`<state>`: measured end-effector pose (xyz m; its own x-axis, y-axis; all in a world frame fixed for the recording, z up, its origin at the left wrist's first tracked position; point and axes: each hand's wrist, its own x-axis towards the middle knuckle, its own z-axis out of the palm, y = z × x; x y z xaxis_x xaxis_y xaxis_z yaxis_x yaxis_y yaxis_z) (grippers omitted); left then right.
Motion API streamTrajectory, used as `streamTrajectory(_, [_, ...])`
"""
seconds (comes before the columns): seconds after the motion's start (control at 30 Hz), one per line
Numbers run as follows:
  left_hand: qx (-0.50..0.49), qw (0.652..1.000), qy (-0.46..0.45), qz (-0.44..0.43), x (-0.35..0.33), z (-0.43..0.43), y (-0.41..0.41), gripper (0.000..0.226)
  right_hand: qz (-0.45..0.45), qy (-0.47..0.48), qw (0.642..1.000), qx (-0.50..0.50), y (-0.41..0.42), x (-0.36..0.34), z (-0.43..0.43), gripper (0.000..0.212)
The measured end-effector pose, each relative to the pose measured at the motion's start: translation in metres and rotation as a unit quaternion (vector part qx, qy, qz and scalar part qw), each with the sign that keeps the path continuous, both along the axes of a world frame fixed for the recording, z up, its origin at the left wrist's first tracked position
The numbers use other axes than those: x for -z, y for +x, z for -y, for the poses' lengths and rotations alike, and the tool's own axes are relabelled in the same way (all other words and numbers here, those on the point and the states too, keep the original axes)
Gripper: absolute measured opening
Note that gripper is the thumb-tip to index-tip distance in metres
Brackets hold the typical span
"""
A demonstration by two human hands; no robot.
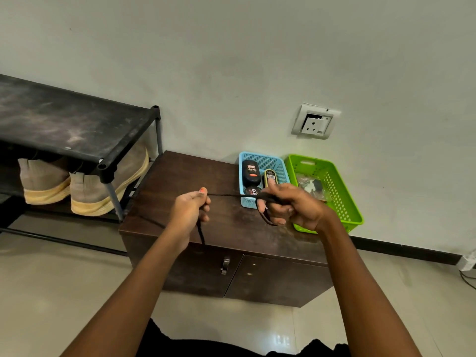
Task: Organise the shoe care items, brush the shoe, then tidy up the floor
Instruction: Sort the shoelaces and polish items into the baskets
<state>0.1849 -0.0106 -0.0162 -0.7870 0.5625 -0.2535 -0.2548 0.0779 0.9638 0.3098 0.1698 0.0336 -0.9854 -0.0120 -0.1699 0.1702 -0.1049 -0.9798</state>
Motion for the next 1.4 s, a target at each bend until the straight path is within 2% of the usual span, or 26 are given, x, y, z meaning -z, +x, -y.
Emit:
streamTrajectory(0.07, [0.109, 0.993, 0.006, -0.032, -0.002, -0.002, 0.005, 0.031, -0.053, -0.144, 0.986, -0.062, -0.002, -0.009, 0.003, 0.048])
streamTrajectory(0.13, [0.235, 0.97, 0.011, -0.057, -0.003, -0.004, 0.012, 0.031, -0.134, -0.247, 0.958, -0.064, -0.005, -0.015, 0.004, 0.041])
streamTrajectory(0.23, [0.37, 0.927, 0.022, -0.061, 0.0, -0.007, 0.022, 0.03, -0.233, -0.32, 0.917, 0.047, -0.01, -0.02, 0.002, 0.039])
streamTrajectory(0.33, [0.444, 0.891, 0.002, -0.097, 0.002, -0.005, 0.023, 0.028, -0.275, -0.28, 0.894, 0.215, -0.013, -0.014, -0.003, 0.041])
streamTrajectory(0.4, [0.454, 0.885, 0.004, -0.102, 0.002, -0.004, 0.021, 0.027, -0.259, -0.143, 0.907, 0.298, -0.013, -0.005, -0.007, 0.036])
streamTrajectory(0.43, [0.438, 0.894, 0.016, -0.091, 0.001, -0.004, 0.02, 0.027, -0.23, -0.019, 0.918, 0.324, -0.012, 0.0, -0.008, 0.034])
streamTrajectory(0.47, [0.408, 0.909, 0.036, -0.073, -0.002, -0.003, 0.019, 0.027, -0.188, 0.142, 0.913, 0.331, -0.01, 0.006, -0.01, 0.035])
streamTrajectory(0.53, [0.301, 0.948, 0.105, -0.016, -0.01, -0.003, 0.017, 0.028, -0.094, 0.451, 0.849, 0.261, -0.004, 0.017, -0.01, 0.035])
streamTrajectory(0.57, [0.23, 0.962, 0.143, 0.027, -0.013, -0.003, 0.014, 0.028, -0.057, 0.533, 0.82, 0.201, -0.001, 0.021, -0.01, 0.036])
streamTrajectory(0.6, [0.158, 0.97, 0.171, 0.069, -0.015, -0.002, 0.01, 0.028, -0.026, 0.557, 0.817, 0.149, 0.001, 0.024, -0.009, 0.04])
streamTrajectory(0.67, [0.037, 0.981, 0.159, 0.109, -0.01, -0.001, 0.002, 0.029, 0.038, 0.485, 0.871, 0.073, 0.002, 0.024, -0.002, 0.049])
streamTrajectory(0.73, [-0.025, 0.993, 0.064, 0.092, -0.001, -0.001, -0.002, 0.03, 0.066, 0.328, 0.942, 0.039, 0.002, 0.018, 0.005, 0.055])
streamTrajectory(0.8, [-0.032, 0.998, -0.027, 0.045, 0.004, -0.003, -0.002, 0.032, 0.037, 0.14, 0.989, 0.033, 0.0, 0.008, 0.009, 0.054])
streamTrajectory(0.83, [-0.009, 0.999, -0.051, 0.017, 0.005, -0.004, -0.001, 0.032, 0.004, 0.051, 0.998, 0.027, -0.001, 0.002, 0.01, 0.05])
streamTrajectory(0.9, [0.092, 0.994, -0.057, -0.021, 0.004, -0.006, 0.004, 0.033, -0.085, -0.106, 0.991, 0.013, -0.004, -0.009, 0.012, 0.042])
streamTrajectory(0.97, [0.222, 0.974, -0.037, -0.03, 0.002, -0.008, 0.013, 0.033, -0.178, -0.22, 0.958, 0.037, -0.008, -0.015, 0.014, 0.037])
streamTrajectory(1.03, [0.313, 0.949, -0.014, -0.044, 0.002, -0.011, 0.021, 0.034, -0.236, -0.28, 0.922, 0.124, -0.013, -0.015, 0.012, 0.037])
streamTrajectory(1.1, [0.354, 0.932, -0.017, -0.077, 0.002, -0.013, 0.023, 0.033, -0.265, -0.281, 0.899, 0.208, -0.018, -0.009, 0.008, 0.038])
streamTrajectory(1.17, [0.379, 0.92, -0.034, -0.097, 0.002, -0.012, 0.022, 0.033, -0.256, -0.187, 0.908, 0.274, -0.021, 0.002, 0.004, 0.037])
streamTrajectory(1.2, [0.389, 0.915, -0.041, -0.099, 0.002, -0.01, 0.021, 0.033, -0.229, -0.084, 0.922, 0.301, -0.021, 0.008, 0.003, 0.036])
streamTrajectory(1.23, [0.392, 0.914, -0.045, -0.098, 0.003, -0.009, 0.019, 0.033, -0.192, 0.068, 0.927, 0.315, -0.019, 0.015, 0.002, 0.037])
streamTrajectory(1.27, [0.384, 0.917, -0.046, -0.096, 0.002, -0.009, 0.019, 0.033, -0.147, 0.242, 0.91, 0.303, -0.017, 0.023, 0.001, 0.036])
streamTrajectory(1.3, [0.36, 0.927, -0.044, -0.093, 0.0, -0.009, 0.018, 0.033, -0.101, 0.393, 0.877, 0.258, -0.014, 0.03, -0.001, 0.033])
streamTrajectory(1.33, [0.32, 0.943, -0.038, -0.087, -0.001, -0.009, 0.017, 0.032, -0.061, 0.488, 0.848, 0.195, -0.011, 0.035, -0.001, 0.03])
streamTrajectory(1.37, [0.266, 0.961, -0.03, -0.075, 0.0, -0.01, 0.015, 0.032, -0.028, 0.525, 0.841, 0.133, -0.009, 0.039, -0.001, 0.032])
streamTrajectory(1.4, [0.204, 0.977, -0.023, -0.056, 0.0, -0.01, 0.013, 0.032, 0.001, 0.522, 0.849, 0.083, -0.007, 0.041, 0.001, 0.04])
